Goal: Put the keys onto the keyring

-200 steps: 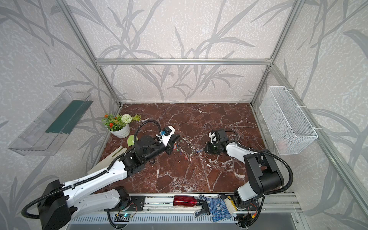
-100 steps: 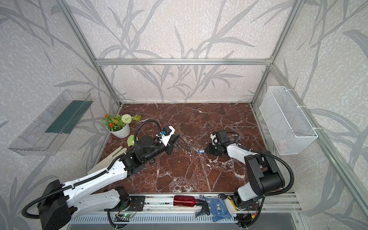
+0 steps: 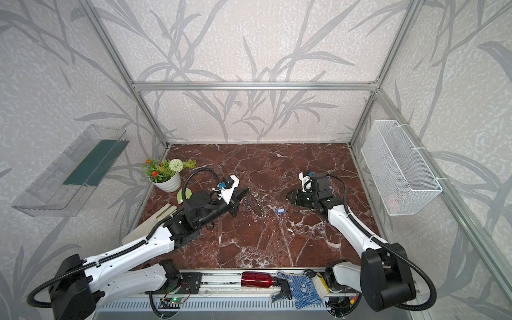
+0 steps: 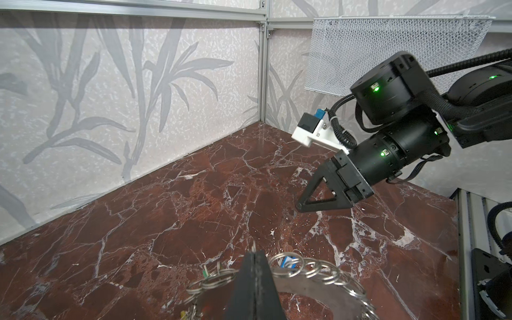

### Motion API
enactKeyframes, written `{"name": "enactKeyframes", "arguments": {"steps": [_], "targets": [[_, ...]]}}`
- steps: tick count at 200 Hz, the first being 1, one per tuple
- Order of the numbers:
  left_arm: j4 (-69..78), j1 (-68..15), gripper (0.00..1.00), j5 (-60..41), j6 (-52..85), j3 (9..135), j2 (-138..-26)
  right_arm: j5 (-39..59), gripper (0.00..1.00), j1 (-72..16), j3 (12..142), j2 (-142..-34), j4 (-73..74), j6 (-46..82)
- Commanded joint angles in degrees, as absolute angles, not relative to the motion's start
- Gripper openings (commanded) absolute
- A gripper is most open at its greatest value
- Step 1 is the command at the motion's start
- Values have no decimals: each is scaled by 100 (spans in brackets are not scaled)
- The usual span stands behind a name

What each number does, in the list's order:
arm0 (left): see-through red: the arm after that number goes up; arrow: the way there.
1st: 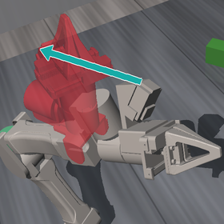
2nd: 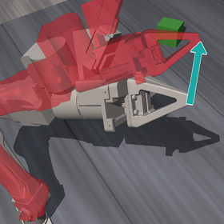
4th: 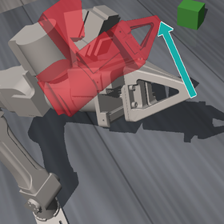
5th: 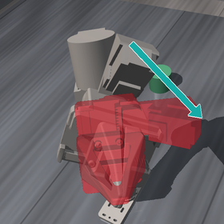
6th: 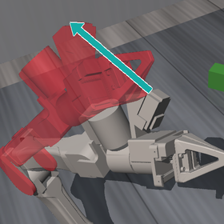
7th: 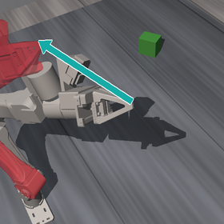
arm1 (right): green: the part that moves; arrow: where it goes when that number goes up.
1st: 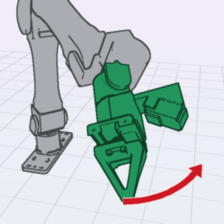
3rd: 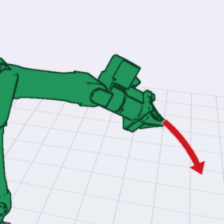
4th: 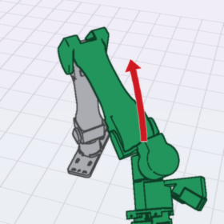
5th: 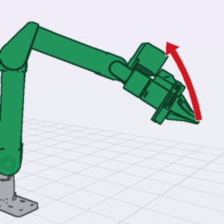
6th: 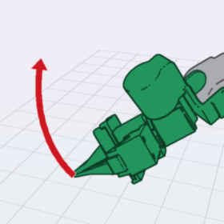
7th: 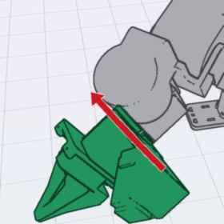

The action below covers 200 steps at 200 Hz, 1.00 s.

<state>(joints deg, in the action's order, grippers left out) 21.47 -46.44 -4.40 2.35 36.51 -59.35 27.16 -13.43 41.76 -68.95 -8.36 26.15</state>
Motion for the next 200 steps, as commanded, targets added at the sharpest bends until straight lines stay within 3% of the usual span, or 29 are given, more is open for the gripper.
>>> {"name": "enactKeyframes", "arguments": {"steps": [1, 76, 147, 200], "targets": [[2924, -4660, 0, -408, 629, 3594, -5698, 3366, 48, -1331, 4562, -6676, -13, 2506], [4527, -4662, 0, -389, 1563, 3277, -5883, 5822, 42, -1536, 5306, -7520, 2769, 3185], [4781, -4649, 0, -352, 1734, 3378, -5981, 6766, 40, -1951, 5761, -8289, 3848, 3615], [4947, -4411, 0, -632, 2025, 3548, -6167, 7402, 31, -1986, 6093, -9300, 6636, 5913]]}}
